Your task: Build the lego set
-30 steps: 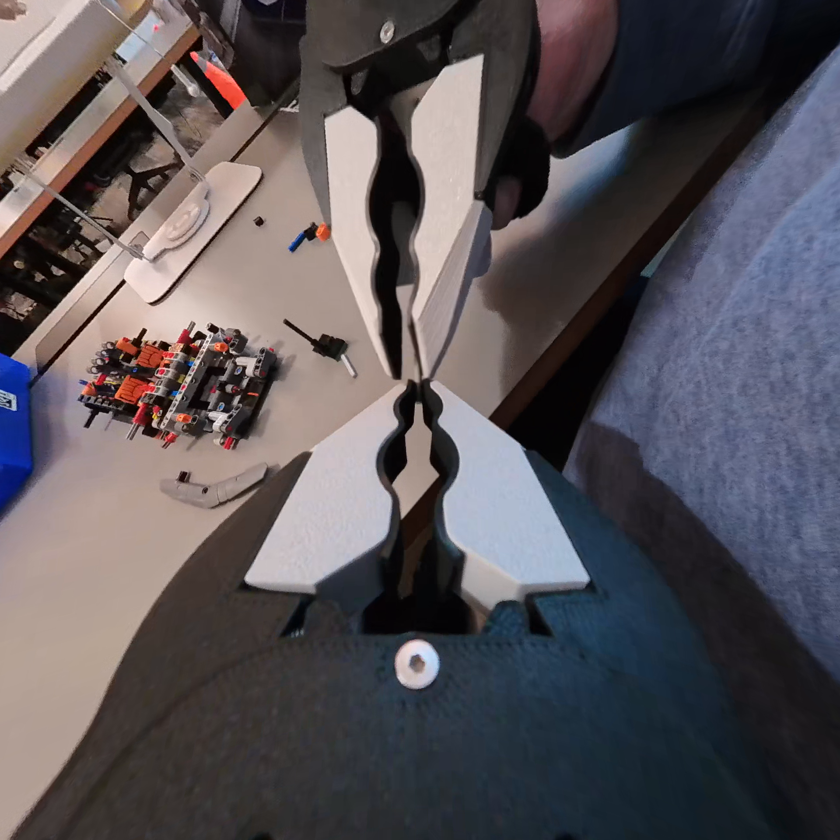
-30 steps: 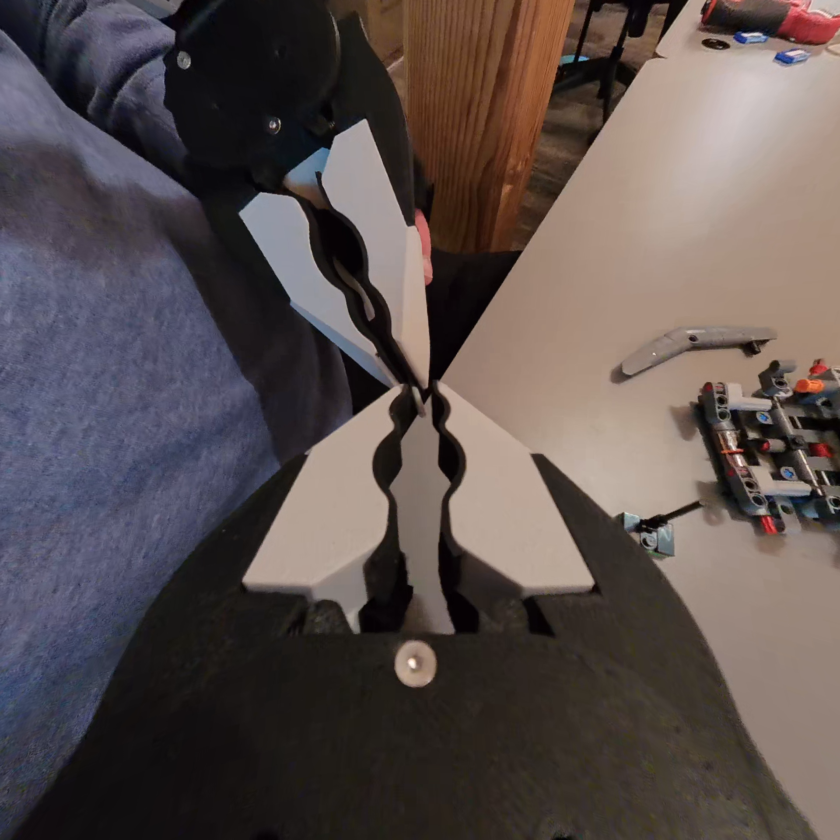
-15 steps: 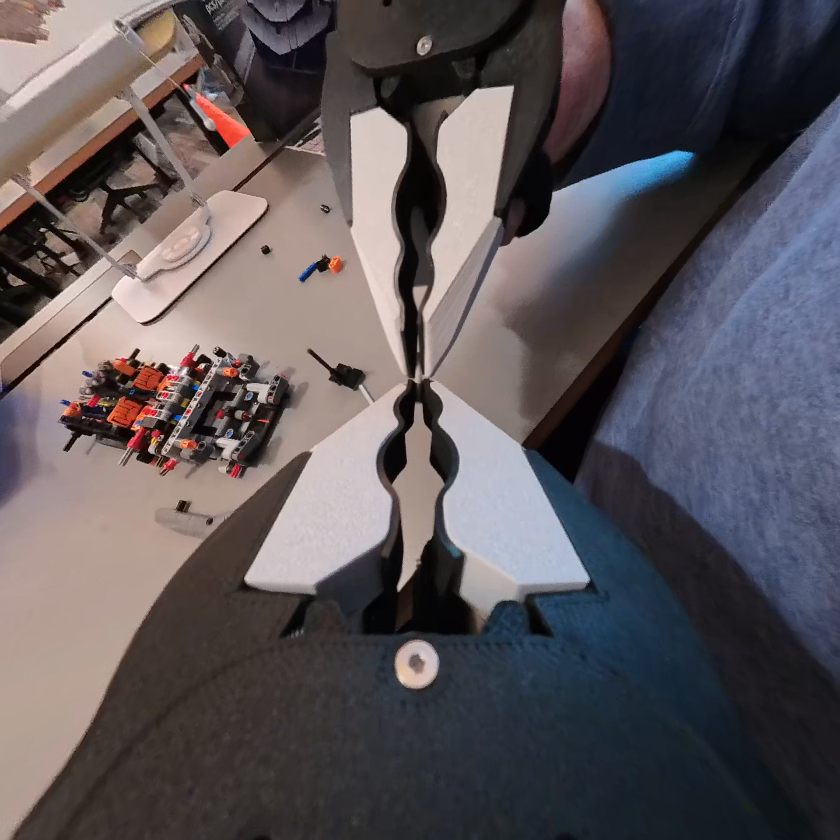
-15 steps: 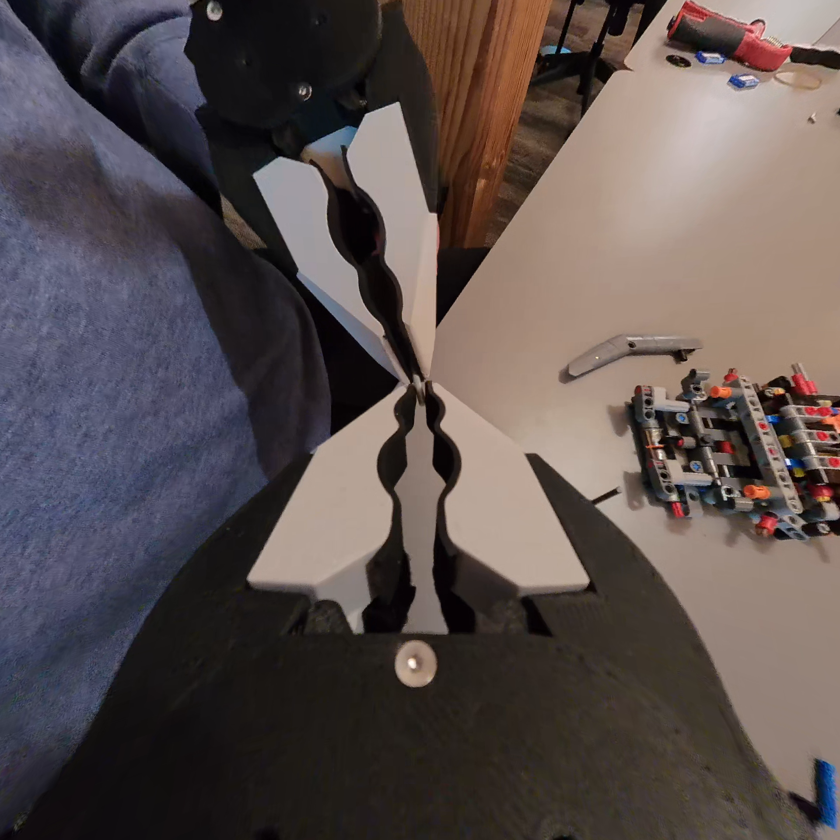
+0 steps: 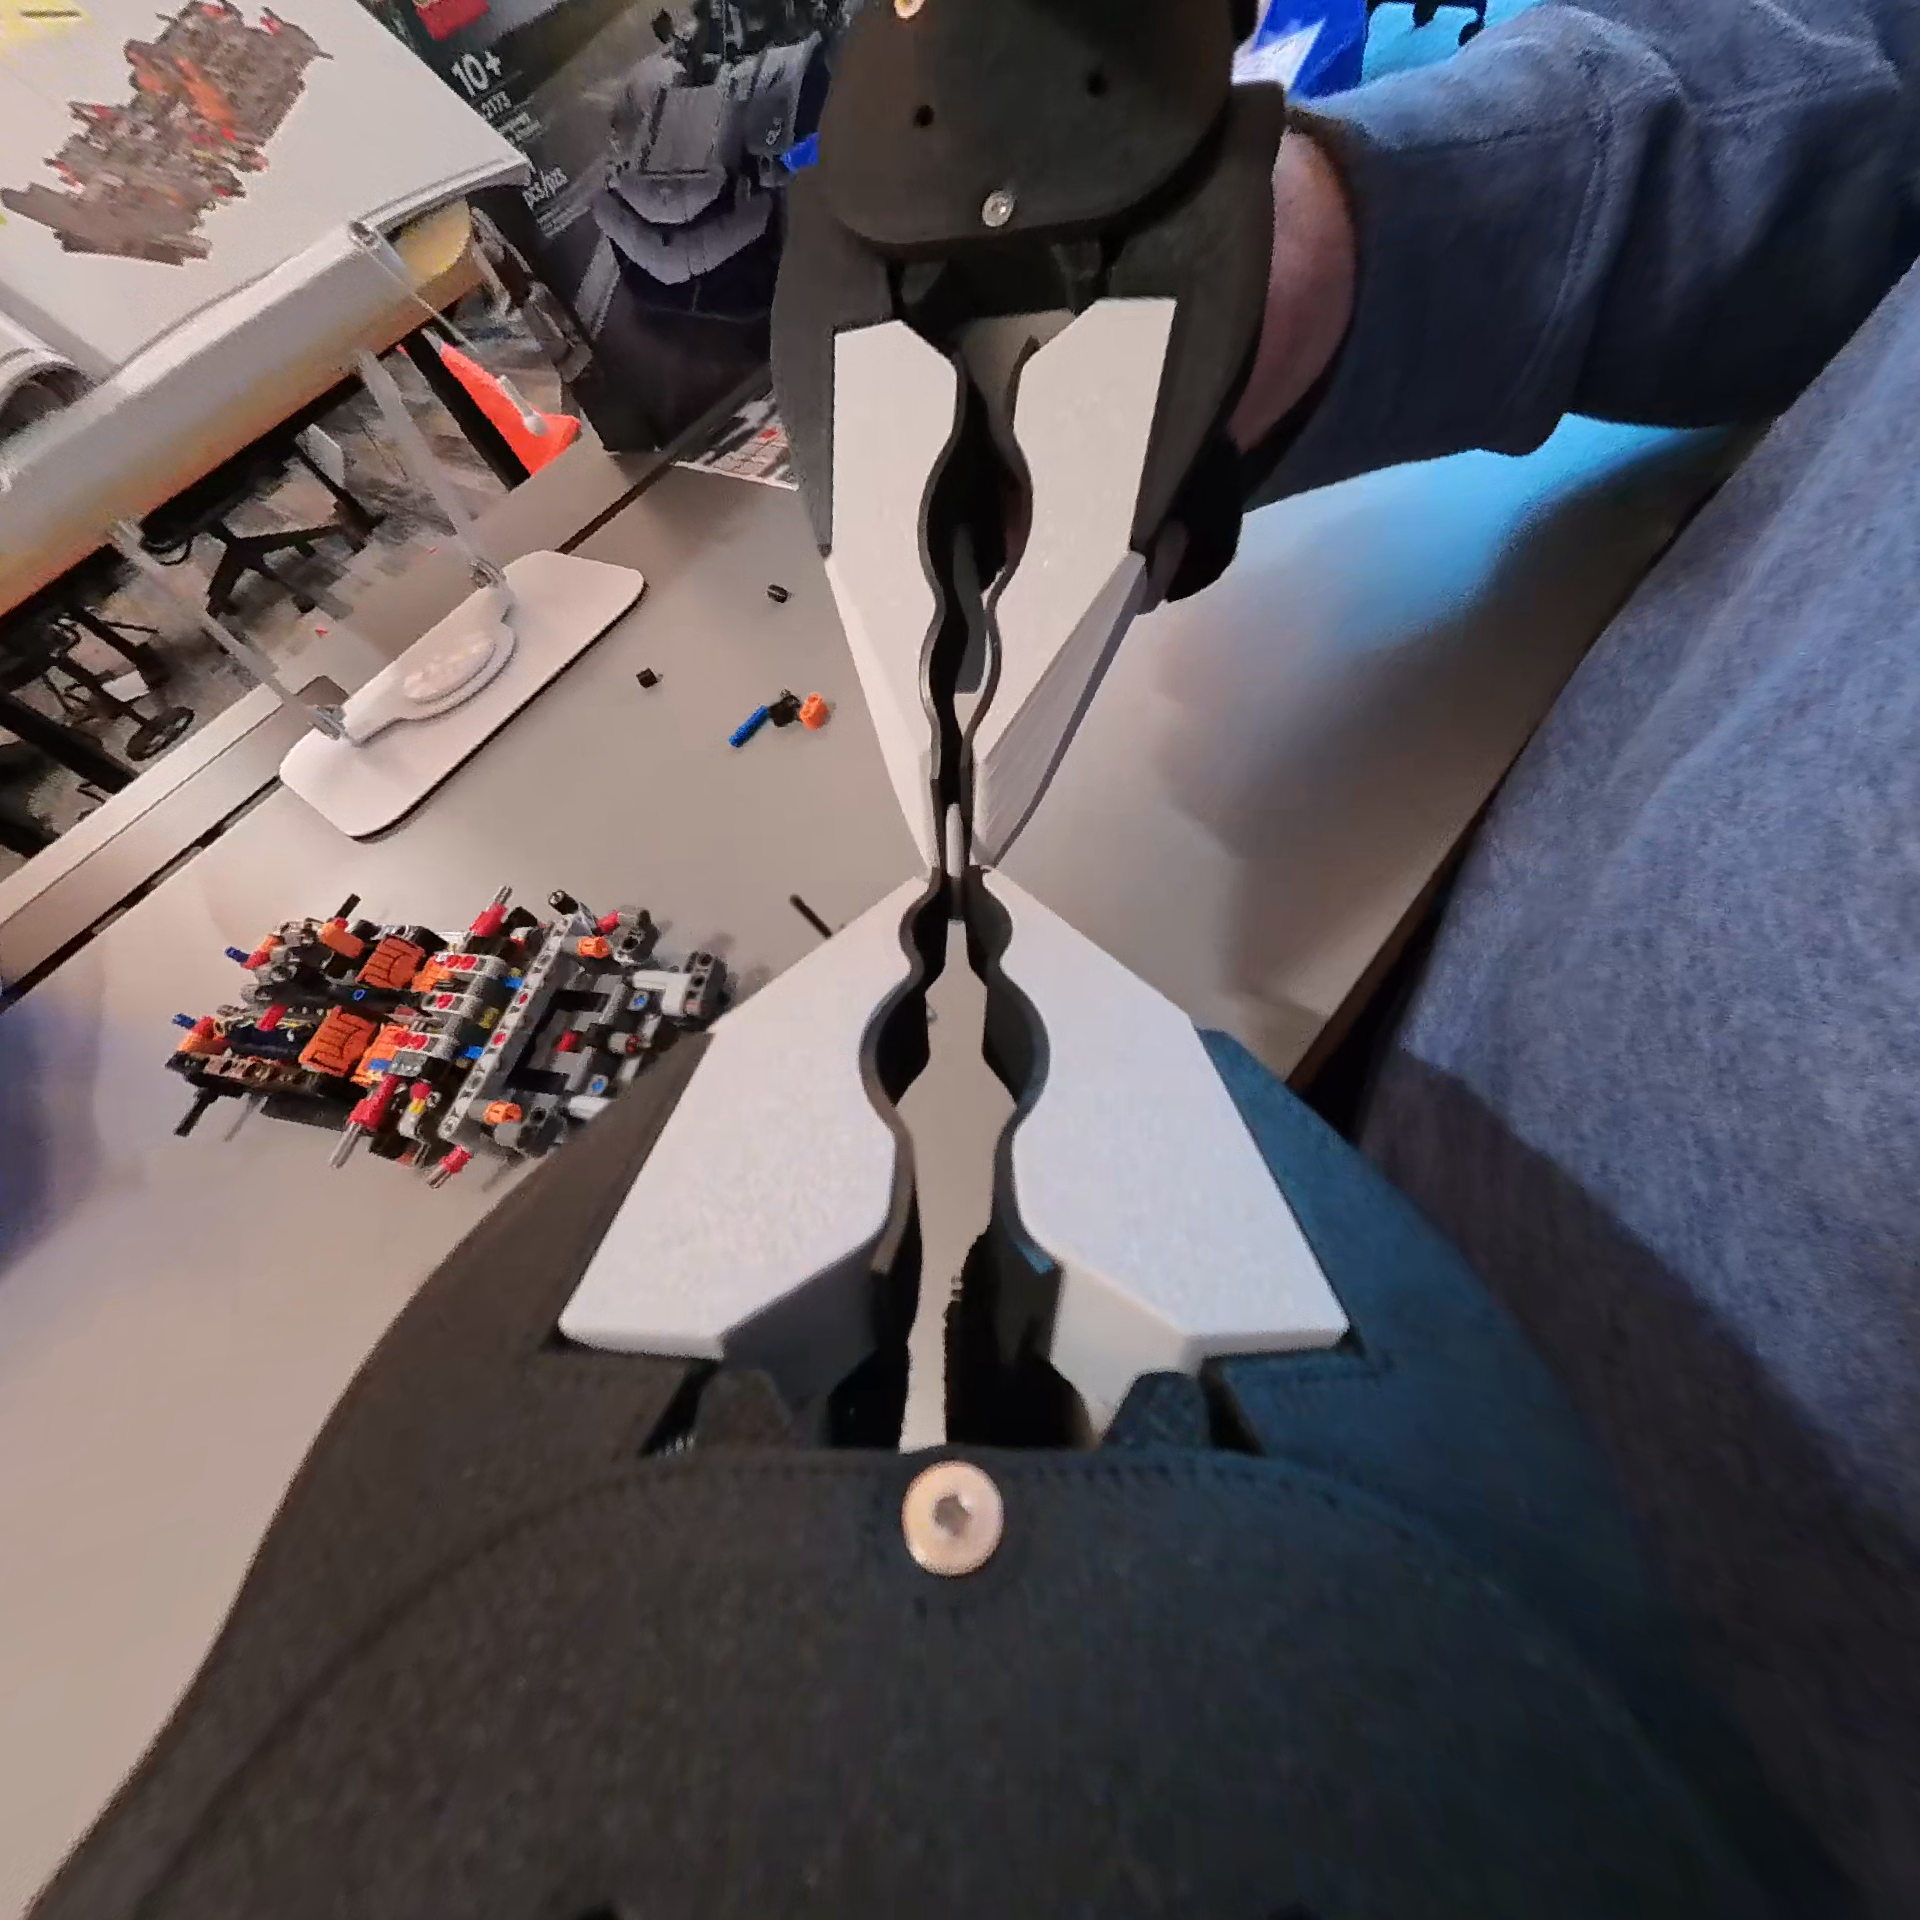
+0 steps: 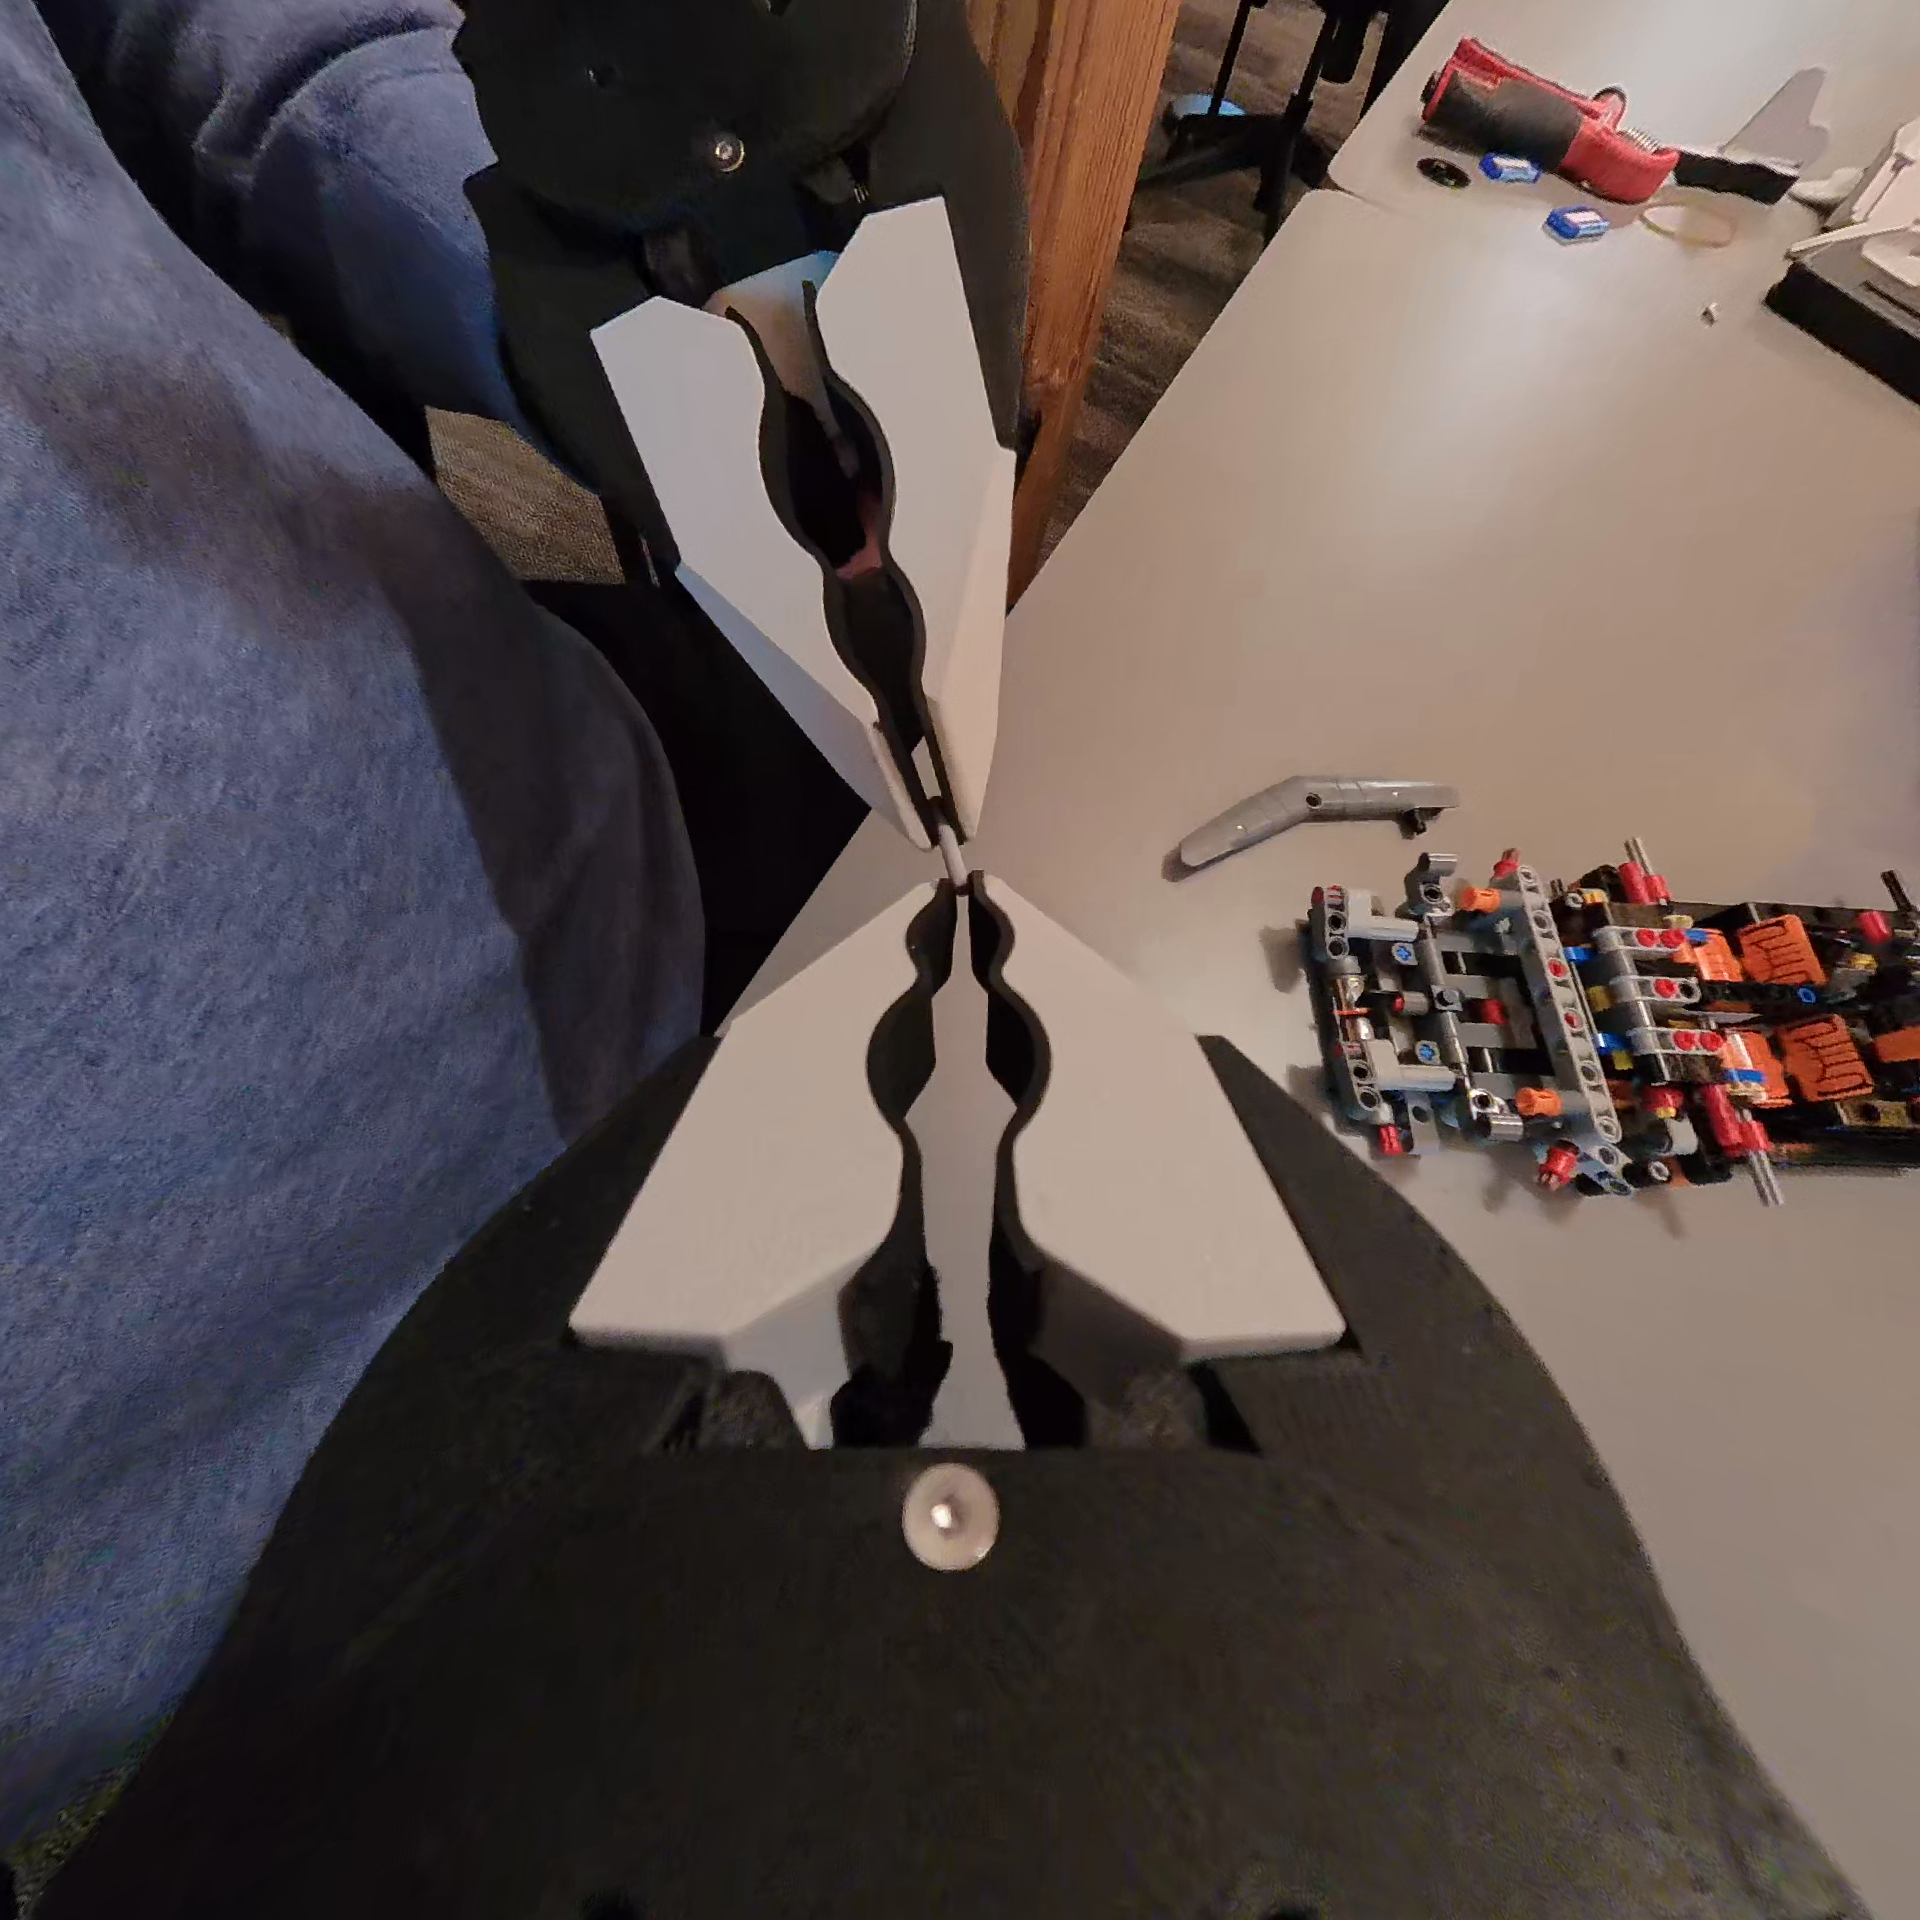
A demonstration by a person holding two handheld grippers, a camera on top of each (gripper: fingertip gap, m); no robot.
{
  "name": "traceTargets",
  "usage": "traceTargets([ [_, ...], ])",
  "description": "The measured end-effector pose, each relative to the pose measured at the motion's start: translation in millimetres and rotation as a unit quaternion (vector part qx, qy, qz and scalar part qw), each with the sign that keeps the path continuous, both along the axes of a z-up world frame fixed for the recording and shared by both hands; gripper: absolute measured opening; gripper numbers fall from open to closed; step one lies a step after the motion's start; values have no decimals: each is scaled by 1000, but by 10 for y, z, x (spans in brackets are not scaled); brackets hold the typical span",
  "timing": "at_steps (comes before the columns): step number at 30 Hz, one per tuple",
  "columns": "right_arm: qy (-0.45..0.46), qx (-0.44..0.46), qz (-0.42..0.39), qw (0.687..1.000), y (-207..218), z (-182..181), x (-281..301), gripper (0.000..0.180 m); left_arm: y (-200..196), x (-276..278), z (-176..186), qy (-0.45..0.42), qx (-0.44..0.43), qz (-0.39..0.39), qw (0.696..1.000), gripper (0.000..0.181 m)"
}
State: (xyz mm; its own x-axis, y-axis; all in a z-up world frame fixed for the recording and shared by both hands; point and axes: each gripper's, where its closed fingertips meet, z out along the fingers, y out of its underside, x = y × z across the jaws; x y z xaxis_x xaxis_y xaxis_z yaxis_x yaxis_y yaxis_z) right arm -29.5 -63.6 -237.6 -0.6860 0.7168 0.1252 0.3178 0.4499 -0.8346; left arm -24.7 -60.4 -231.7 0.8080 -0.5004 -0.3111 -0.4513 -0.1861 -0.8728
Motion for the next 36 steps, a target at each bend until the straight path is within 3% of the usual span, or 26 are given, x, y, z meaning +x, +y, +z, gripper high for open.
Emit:
traceTargets([
  [25,-11,15,-3,1000,206,55,-208,0,252,-238,-6,19,0,-8,1000,4],
  [29,-11,33,-29,999,442,89,-331,0,336,-520,-22,23,-8,24,999,23],
  [36,-47,140,-59,987,973,-47,-714,0,628,-1384,-302,34,-67,100,992,22],
])
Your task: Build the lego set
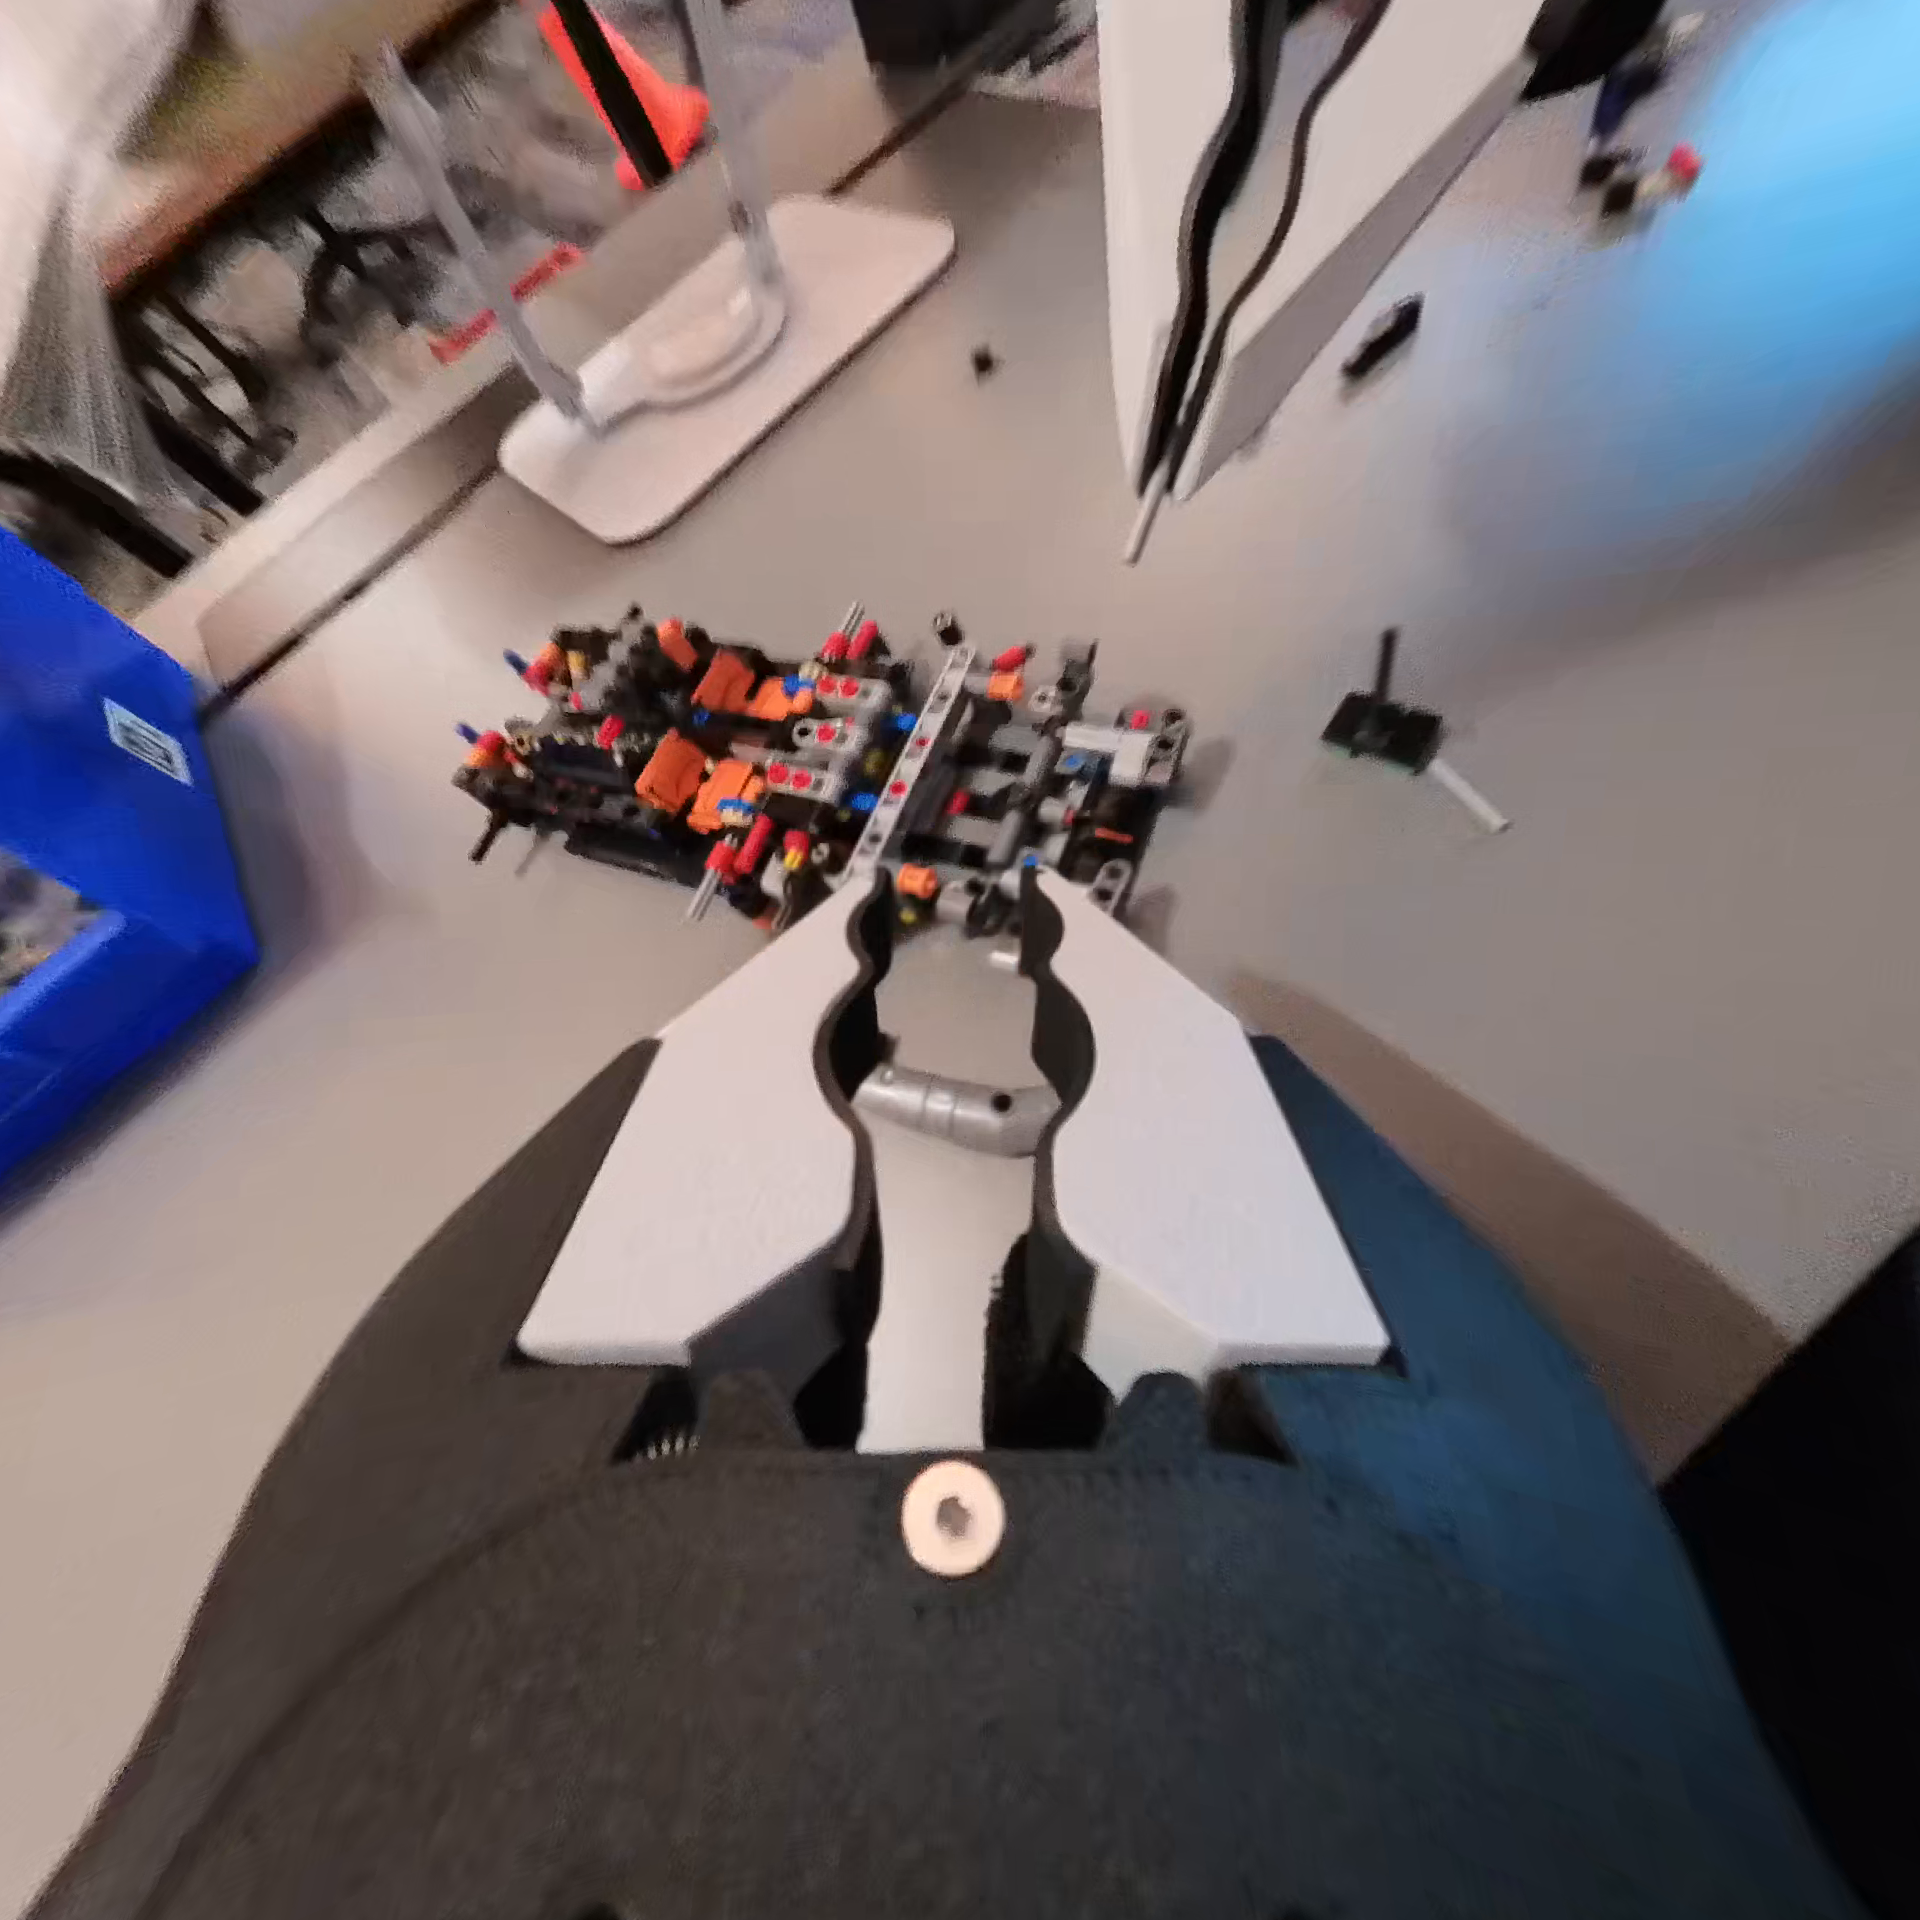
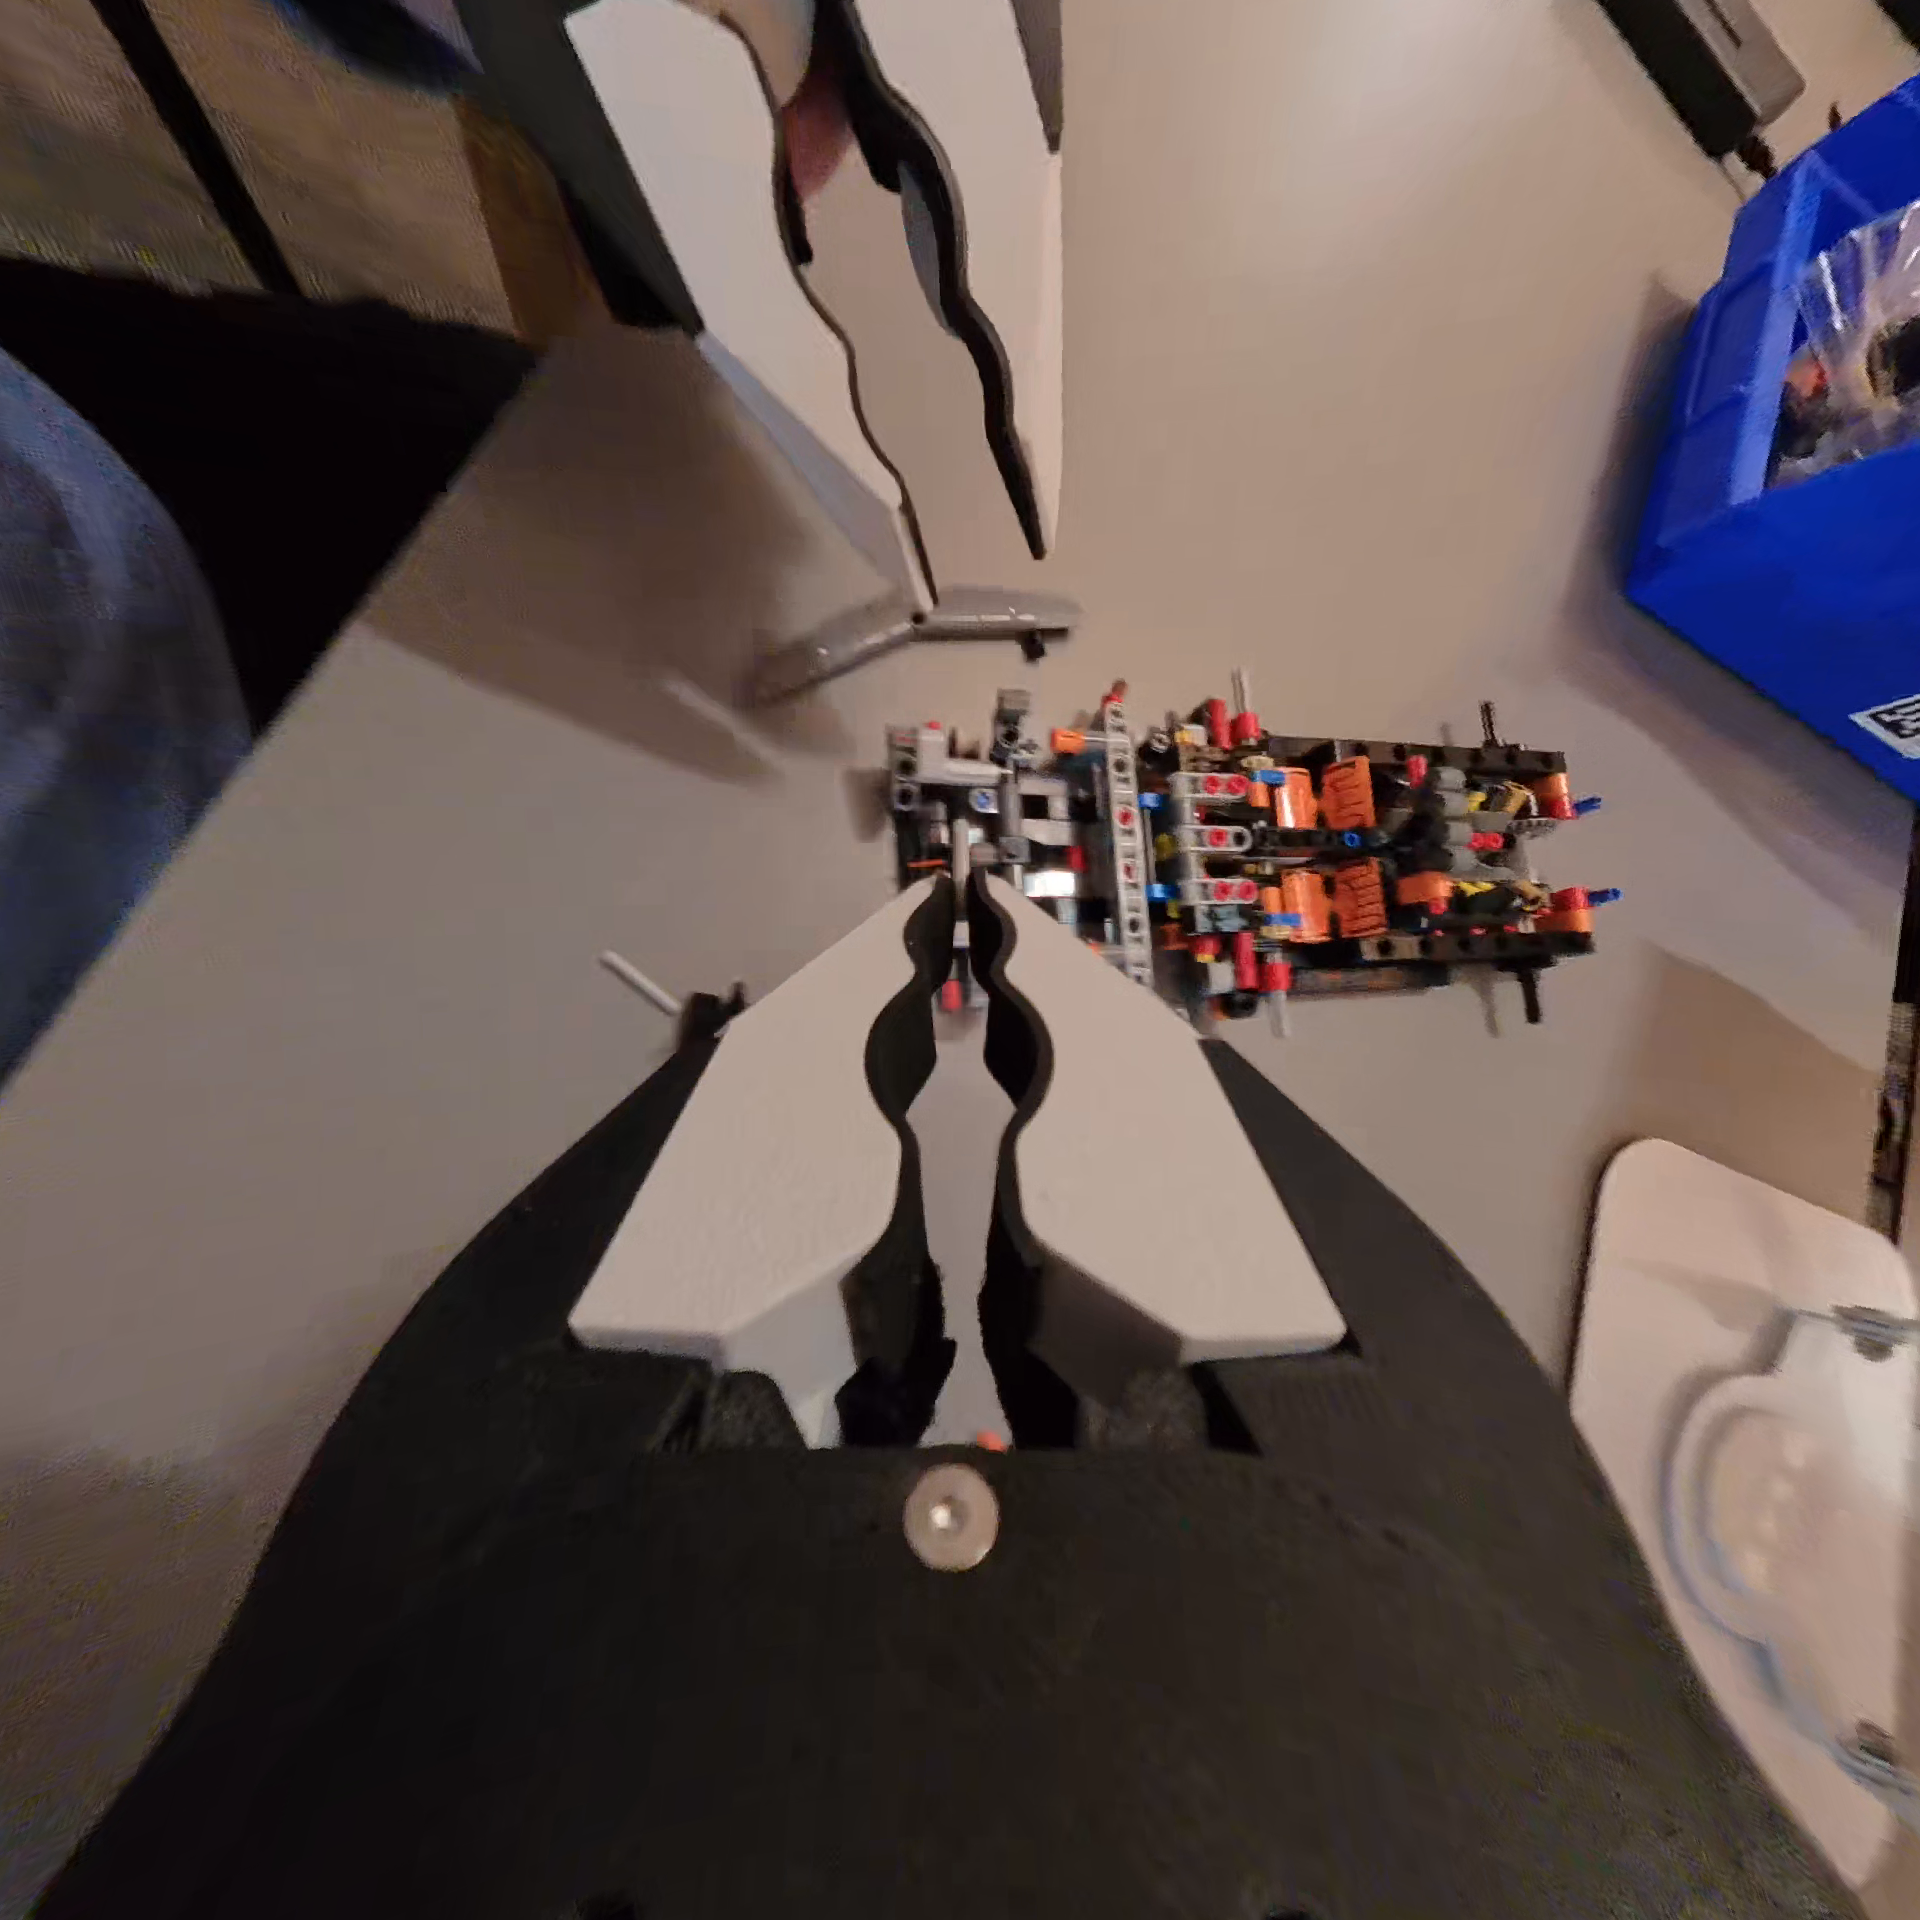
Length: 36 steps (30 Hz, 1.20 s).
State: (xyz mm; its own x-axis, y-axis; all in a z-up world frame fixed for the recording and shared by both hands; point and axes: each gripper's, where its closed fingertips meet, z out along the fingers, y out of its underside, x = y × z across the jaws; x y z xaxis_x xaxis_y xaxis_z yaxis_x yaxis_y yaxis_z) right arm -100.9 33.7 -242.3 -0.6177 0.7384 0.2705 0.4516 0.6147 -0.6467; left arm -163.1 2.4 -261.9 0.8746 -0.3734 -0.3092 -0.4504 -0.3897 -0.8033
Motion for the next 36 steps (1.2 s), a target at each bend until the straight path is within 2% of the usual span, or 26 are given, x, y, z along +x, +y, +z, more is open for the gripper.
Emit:
traceTargets([
  [5,-51,52,25,997,174,-155,-298,0,196,-269,-288,-1,-52,-5,999,22],
  [19,-181,213,102,955,371,-508,-626,0,423,-282,-512,8,-93,-69,993,7],
  [36,-239,263,137,925,368,-542,-644,0,447,-248,-512,-17,-71,-122,990,6],
])
